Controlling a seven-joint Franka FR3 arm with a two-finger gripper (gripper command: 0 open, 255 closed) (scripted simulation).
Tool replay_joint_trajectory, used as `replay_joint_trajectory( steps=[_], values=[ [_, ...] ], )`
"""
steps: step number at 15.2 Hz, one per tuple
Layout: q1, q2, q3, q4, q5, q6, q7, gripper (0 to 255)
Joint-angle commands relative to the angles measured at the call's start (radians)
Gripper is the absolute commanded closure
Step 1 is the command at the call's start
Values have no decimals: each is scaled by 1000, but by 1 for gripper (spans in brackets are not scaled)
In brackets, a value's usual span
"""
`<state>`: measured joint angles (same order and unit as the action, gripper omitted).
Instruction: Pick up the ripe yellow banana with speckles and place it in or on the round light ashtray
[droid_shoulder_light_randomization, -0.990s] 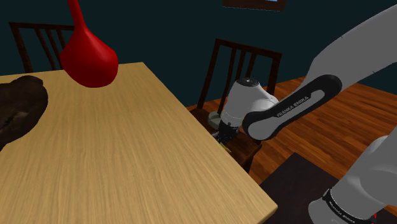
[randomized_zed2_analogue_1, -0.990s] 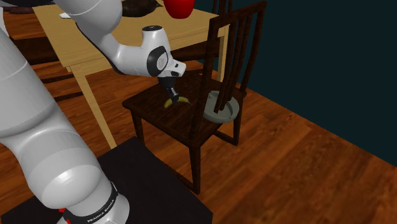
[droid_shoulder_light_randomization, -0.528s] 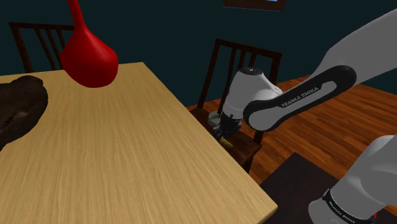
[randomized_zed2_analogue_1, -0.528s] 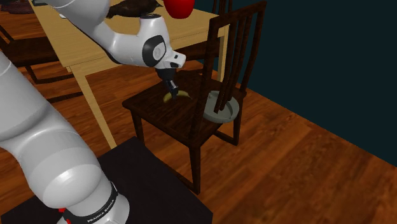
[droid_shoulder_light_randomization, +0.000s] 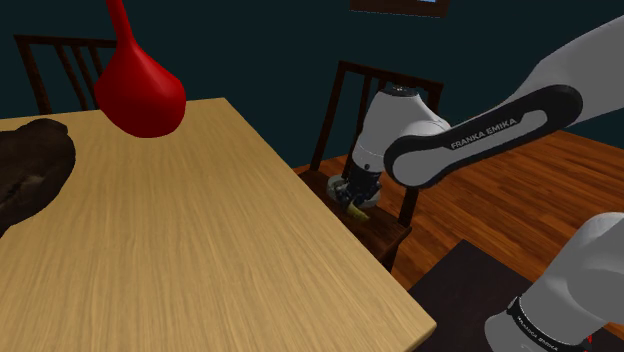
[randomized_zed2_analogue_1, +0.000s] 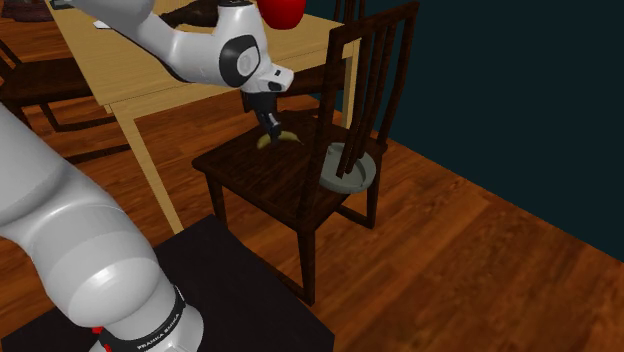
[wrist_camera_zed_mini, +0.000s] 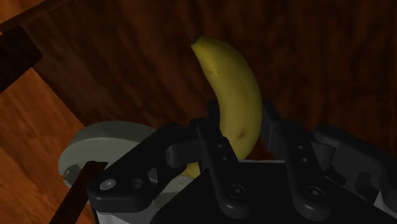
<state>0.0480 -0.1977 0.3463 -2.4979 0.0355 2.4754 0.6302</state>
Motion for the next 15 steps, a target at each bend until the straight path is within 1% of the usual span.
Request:
replay_joint_trajectory(
  steps=[1, 6, 12, 13, 15],
  values=[
    [-18, 20, -23, 28, -7, -9, -35, 255],
    [-74, 113, -88, 123, -30, -14, -138, 255],
    [-137, 240, -148, 273, -44, -39, -253, 255],
    [-141, 248, -151, 283, -44, -42, -260, 255],
    [-143, 264, -149, 273, -50, -16, -256, 255]
  ],
)
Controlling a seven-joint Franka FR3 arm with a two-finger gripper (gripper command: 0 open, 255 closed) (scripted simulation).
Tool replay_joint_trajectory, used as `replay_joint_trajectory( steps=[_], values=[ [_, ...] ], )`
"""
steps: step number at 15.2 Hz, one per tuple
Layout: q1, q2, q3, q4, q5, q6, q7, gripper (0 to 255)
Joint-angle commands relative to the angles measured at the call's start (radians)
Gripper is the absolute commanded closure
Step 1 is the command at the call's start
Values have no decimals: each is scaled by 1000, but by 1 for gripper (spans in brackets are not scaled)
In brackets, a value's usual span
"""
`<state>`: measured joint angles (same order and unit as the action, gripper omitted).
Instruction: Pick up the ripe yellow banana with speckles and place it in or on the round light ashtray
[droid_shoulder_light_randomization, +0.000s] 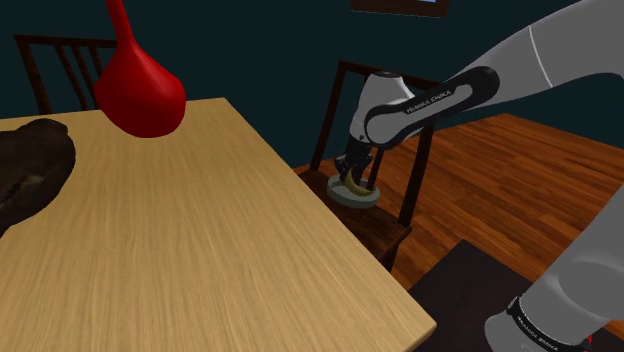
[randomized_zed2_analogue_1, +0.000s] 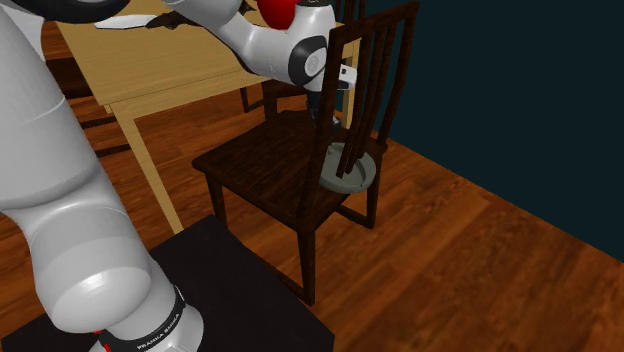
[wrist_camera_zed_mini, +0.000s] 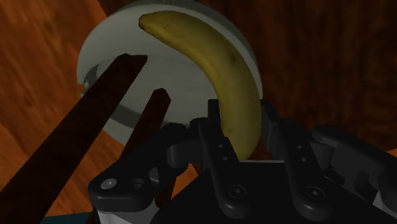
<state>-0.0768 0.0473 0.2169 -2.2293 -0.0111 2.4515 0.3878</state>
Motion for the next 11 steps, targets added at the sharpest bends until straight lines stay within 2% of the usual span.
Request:
replay_joint_trajectory(
  steps=[1, 11],
  values=[
    [-19, 28, -19, -1, -6, 21, -12, 255],
    [-27, 122, -13, -37, -45, 150, 15, 255]
  ],
)
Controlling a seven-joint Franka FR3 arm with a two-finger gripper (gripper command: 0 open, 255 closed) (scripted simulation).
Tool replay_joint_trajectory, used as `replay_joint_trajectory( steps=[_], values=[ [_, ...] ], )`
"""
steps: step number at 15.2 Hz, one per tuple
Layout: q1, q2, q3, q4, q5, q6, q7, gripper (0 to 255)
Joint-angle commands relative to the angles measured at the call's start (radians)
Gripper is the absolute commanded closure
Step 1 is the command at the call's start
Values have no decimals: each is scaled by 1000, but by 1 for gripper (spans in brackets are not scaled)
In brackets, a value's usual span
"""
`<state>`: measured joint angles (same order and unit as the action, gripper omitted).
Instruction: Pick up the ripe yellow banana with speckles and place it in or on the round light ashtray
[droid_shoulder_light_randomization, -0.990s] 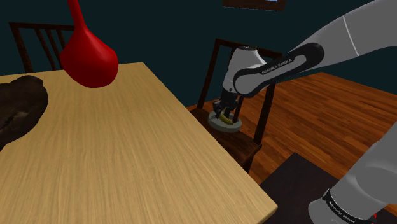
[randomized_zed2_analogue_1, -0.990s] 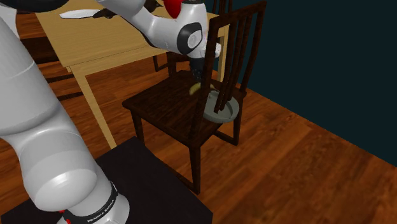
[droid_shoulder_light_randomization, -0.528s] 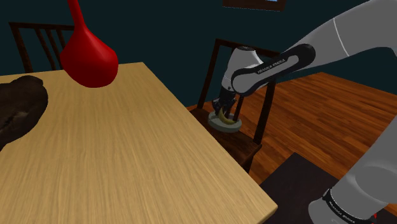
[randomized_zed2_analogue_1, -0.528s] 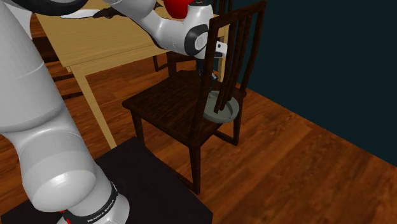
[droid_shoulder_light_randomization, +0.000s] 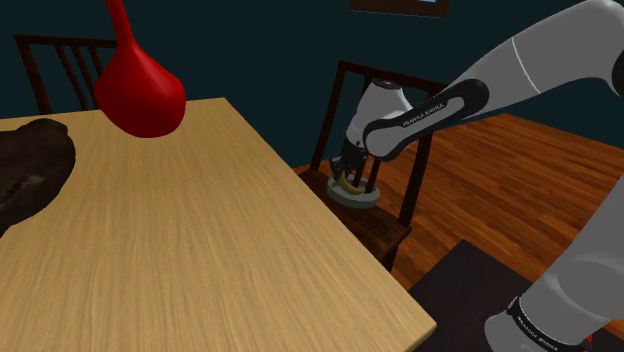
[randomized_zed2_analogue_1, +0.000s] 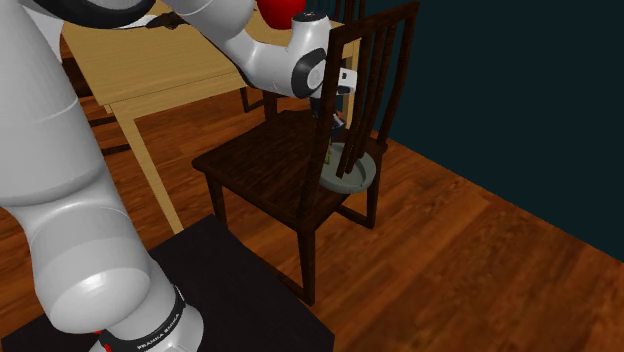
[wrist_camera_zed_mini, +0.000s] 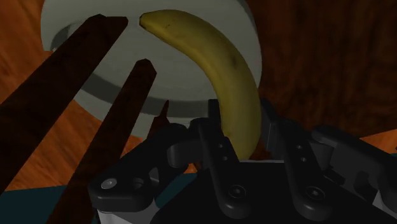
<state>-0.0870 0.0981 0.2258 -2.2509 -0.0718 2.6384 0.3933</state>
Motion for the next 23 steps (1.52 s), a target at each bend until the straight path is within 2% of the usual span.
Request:
replay_joint_trajectory(
  steps=[1, 7, 8, 10, 11, 12, 13, 17, 23],
  values=[
    [-19, 71, -19, -16, 15, -37, 10, 255],
    [-42, 72, 3, -16, 8, -37, 15, 255],
    [-43, 25, 13, -67, 25, -34, 11, 0],
    [-35, -5, 20, -70, 31, -60, 23, 0],
    [-24, 37, 15, -58, -5, -30, 57, 0],
    [-26, 18, 17, -96, 2, -11, 53, 0],
    [-44, 72, 5, -16, 7, -37, 16, 0],
    [-60, -39, 23, -12, 55, -149, -18, 0],
    [-66, -39, 29, -12, 54, -149, -17, 0]
  ],
)
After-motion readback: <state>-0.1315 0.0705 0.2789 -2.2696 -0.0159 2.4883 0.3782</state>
